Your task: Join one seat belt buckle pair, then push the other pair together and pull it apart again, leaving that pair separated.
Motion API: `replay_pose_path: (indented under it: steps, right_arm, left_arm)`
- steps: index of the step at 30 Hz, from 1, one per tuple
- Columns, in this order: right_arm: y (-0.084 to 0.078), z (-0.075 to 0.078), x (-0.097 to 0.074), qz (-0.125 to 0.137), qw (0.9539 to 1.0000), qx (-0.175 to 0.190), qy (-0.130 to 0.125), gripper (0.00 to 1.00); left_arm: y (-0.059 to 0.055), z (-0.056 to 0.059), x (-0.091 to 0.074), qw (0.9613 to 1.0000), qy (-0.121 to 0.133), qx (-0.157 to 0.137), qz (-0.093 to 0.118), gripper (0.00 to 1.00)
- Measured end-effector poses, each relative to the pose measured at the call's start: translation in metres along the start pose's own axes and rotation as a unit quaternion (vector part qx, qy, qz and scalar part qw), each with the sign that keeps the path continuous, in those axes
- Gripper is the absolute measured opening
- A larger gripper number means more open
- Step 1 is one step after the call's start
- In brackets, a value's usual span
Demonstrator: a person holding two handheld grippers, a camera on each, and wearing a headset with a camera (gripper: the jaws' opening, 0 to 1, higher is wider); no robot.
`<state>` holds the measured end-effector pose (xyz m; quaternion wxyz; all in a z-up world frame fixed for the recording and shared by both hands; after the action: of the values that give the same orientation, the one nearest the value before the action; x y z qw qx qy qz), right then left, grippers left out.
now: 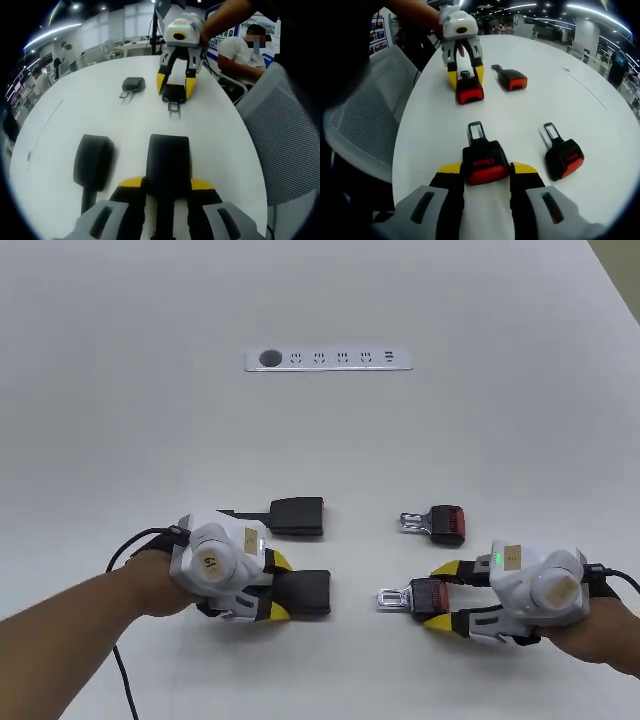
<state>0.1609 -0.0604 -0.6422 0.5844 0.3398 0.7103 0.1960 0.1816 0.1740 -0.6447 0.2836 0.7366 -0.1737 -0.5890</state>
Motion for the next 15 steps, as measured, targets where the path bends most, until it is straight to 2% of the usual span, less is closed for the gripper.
replay_pose_path:
  steps: [11, 15]
  right_arm:
    - [0.017, 0.005, 0.014, 0.008, 1.0, -0.001, 0.0, 0.34]
    - [0.018, 0.008, 0.019, 0.009, 0.9999, -0.004, 0.002, 0.34]
  left_arm:
    - [0.001, 0.0, 0.0, 0.9999, 0.005, -0.007, -0.008, 0.33]
    - [0.001, 0.001, 0.0, 0.9999, 0.007, -0.009, -0.011, 0.33]
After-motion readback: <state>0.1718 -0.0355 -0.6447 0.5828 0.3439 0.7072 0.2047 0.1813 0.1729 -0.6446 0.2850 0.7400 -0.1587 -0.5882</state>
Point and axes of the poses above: the centre of the closed fingertips' face, and the gripper's own axes: x roughly forward along the fingers, z roughly to its right, y roughly out of its top, the point moved 6 cm from there along -x, roughly backward along the fingers, and after that the axes turned 15 degrees about y, right-handed, at the moved point
